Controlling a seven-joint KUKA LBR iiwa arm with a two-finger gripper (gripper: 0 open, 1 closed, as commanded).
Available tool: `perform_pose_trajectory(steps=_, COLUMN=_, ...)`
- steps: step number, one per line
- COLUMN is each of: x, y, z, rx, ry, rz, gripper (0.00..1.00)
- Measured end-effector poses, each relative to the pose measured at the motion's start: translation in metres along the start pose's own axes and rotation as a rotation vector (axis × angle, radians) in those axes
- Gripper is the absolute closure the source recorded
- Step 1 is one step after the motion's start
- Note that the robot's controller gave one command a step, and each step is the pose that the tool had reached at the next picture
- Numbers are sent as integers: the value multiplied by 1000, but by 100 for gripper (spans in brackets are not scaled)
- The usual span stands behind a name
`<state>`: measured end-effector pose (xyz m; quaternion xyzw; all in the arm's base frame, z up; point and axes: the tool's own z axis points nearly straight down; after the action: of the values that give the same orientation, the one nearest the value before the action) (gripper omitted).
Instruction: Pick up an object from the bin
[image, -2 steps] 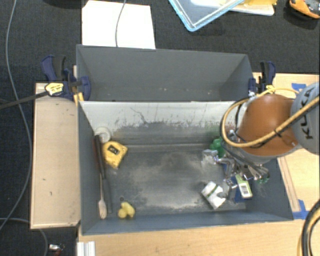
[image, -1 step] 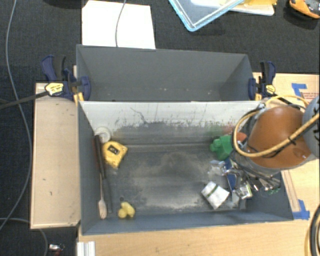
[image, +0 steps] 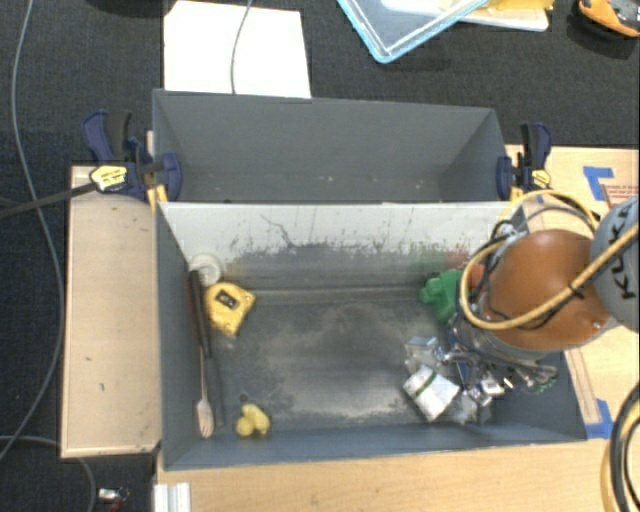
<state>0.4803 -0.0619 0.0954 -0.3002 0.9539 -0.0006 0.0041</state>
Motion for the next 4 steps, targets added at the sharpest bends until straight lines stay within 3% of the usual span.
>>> perform_pose_trajectory(steps=1, x=7, y=-6, z=25, rx=2, ry=-1, rz=268, gripper=100)
perform_pose_trajectory(steps=3, x=9, y=-7, z=10, rx=3, ry=-5, rz=263, gripper=100)
perform_pose_trajectory(steps=4, x=9, y=-5, z=-9, rx=-4, ry=5, rz=264, gripper=100)
